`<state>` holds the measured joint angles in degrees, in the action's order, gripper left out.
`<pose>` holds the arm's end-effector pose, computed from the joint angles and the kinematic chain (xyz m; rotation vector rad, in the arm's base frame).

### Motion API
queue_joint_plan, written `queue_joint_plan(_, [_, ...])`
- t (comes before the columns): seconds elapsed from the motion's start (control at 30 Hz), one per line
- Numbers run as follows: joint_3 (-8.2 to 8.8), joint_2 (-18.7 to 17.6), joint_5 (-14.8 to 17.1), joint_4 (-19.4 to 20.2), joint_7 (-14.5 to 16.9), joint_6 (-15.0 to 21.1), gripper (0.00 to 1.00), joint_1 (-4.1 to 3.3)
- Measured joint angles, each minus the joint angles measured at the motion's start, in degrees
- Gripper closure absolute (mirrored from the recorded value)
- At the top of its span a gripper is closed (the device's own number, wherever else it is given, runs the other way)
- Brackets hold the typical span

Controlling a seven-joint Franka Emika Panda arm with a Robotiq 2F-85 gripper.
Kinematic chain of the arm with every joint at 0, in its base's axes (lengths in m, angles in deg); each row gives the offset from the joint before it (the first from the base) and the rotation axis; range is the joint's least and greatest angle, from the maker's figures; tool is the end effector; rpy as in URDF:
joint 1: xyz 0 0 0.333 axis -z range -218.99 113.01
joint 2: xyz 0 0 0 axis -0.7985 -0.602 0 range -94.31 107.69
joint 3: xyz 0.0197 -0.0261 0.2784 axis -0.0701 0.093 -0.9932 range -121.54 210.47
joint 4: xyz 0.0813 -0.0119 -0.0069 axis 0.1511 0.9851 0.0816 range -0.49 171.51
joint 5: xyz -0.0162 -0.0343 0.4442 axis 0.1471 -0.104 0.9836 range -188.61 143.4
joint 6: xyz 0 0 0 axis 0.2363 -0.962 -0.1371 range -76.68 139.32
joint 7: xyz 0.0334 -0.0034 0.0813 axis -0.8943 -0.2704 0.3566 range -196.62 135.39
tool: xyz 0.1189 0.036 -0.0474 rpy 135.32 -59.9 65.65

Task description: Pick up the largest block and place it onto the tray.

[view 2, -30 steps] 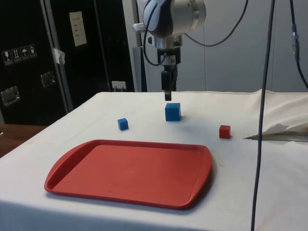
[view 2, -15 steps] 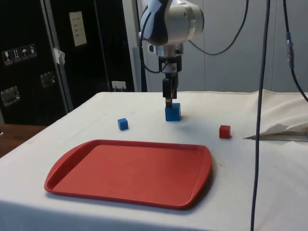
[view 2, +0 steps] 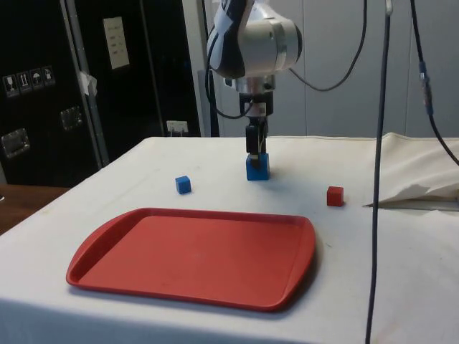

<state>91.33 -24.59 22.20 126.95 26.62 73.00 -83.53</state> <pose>0.4906 -0.2119 0.0832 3.1130 0.1652 0.0596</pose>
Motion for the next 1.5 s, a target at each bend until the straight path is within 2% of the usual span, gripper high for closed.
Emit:
queue_joint_plan(0.27, [-0.06,-3.32,2.46,-2.23,1.66,-1.15,0.00,0.23])
queue_joint_plan(0.3, [-0.06,-3.50,2.46,-2.41,1.66,-1.26,0.03,0.23])
queue_joint_plan(0.37, [-0.06,-3.61,2.46,-2.46,1.66,-1.26,0.20,0.23])
queue_joint_plan(0.4, [-0.06,-3.61,2.46,-2.46,1.66,-1.26,0.20,0.23])
queue_joint_plan(0.53, [-0.11,-3.61,2.46,-2.46,1.66,-1.32,0.67,0.17])
queue_joint_plan(0.57, [-0.11,-3.61,2.46,-2.46,1.66,-1.32,0.88,0.17])
queue_joint_plan(0.6, [-0.11,-3.61,2.46,-2.46,1.66,-1.32,0.98,0.17])
queue_joint_plan(1.23, [-0.06,-3.61,2.46,-2.52,1.66,-1.32,1.00,0.06])
queue_joint_plan(1.5, [0.74,-1.95,1.72,-2.23,1.09,-1.38,1.00,-0.97])
